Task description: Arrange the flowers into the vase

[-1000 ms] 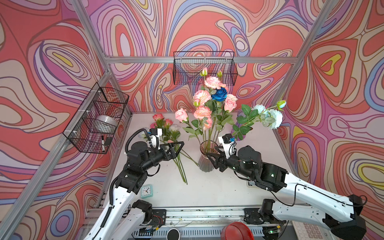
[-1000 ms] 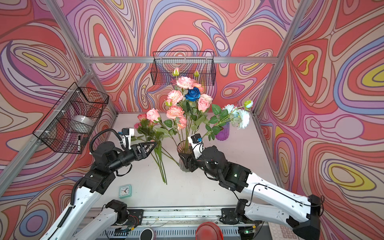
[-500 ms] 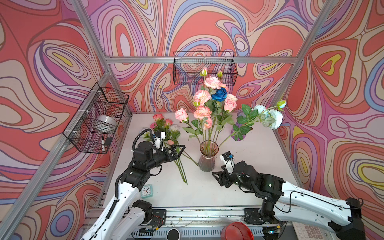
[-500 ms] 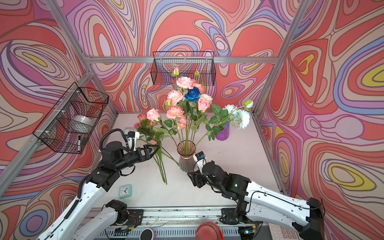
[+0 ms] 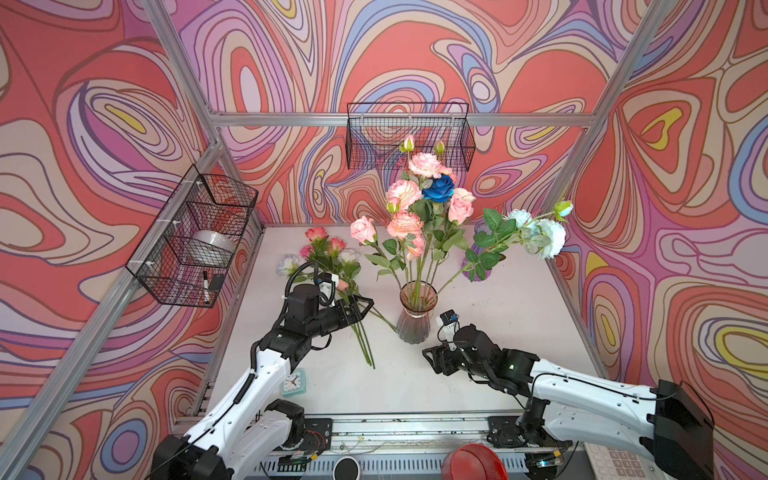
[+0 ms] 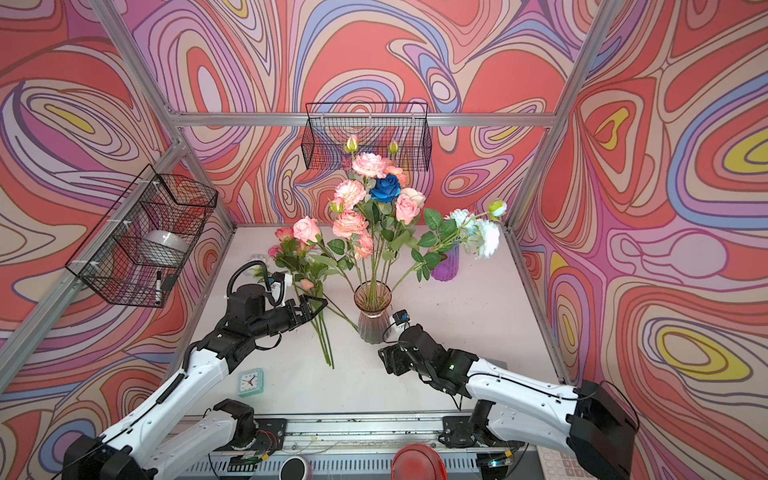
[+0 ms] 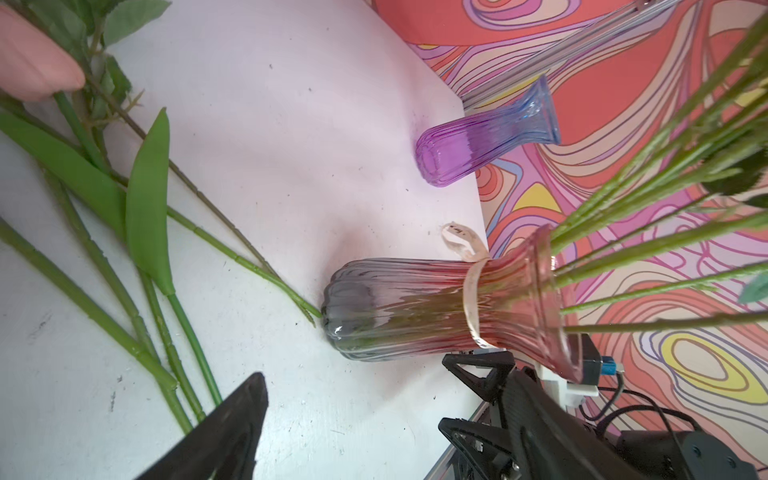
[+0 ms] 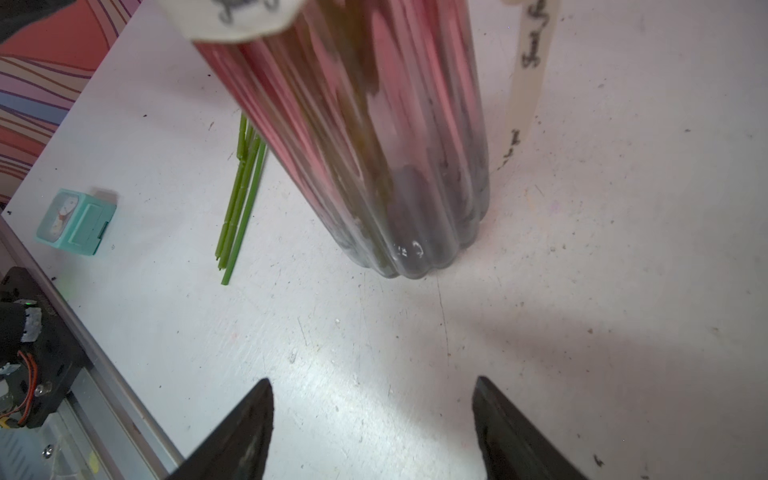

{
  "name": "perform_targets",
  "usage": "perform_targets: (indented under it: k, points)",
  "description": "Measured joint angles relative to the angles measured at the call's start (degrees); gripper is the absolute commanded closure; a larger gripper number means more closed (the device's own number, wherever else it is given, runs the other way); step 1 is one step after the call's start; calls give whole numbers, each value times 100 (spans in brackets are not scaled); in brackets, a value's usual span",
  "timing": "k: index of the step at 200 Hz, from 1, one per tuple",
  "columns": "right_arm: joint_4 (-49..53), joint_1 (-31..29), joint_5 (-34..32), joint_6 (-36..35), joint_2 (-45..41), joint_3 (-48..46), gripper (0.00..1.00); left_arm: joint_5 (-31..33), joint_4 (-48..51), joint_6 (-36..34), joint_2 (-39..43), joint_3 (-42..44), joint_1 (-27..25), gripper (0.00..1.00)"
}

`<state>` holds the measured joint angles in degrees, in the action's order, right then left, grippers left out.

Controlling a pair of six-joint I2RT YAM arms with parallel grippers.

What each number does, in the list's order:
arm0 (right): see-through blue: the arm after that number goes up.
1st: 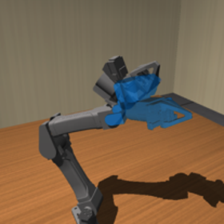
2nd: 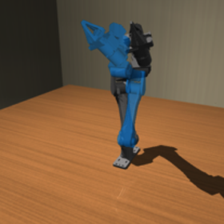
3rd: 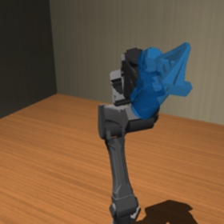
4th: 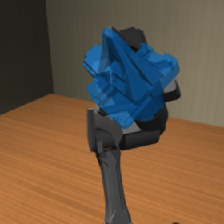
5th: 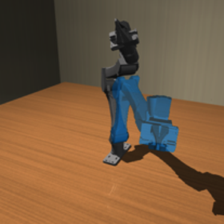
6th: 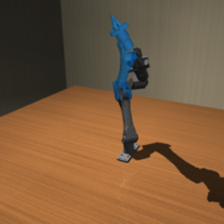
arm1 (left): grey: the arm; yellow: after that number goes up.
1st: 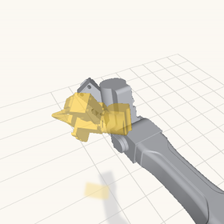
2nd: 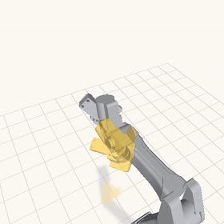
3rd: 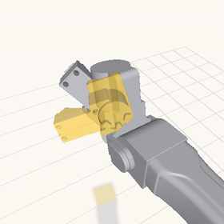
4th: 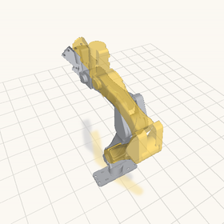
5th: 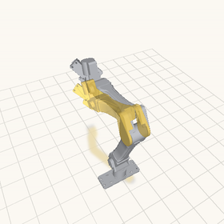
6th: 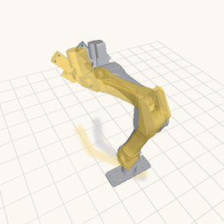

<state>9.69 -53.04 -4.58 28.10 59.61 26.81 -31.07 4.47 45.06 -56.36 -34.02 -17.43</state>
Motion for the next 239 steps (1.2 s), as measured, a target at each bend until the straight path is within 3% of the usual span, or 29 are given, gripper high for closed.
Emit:
perform_targets:
  k: [32, 80, 140, 183, 239]
  points:
    - [-306, 129, 170, 0, 203, -155, 18, 74, -363, 133, -680, 28, -63, 14]
    - [-557, 164, 249, -4, 345, -234, 18, 420, -1364, 337, -1895, -4, -251, 30]
    - [-584, 168, 247, -2, 273, -317, 19, 616, -2850, 721, -3757, -632, -404, 30]
    - [-540, 170, 223, 2, 142, -321, 19, 1036, -2857, 728, -4350, -1097, -566, 31]
    - [-501, 170, 149, 2, 50, -326, 19, 1864, -2024, 686, -4277, -1054, -566, 34]
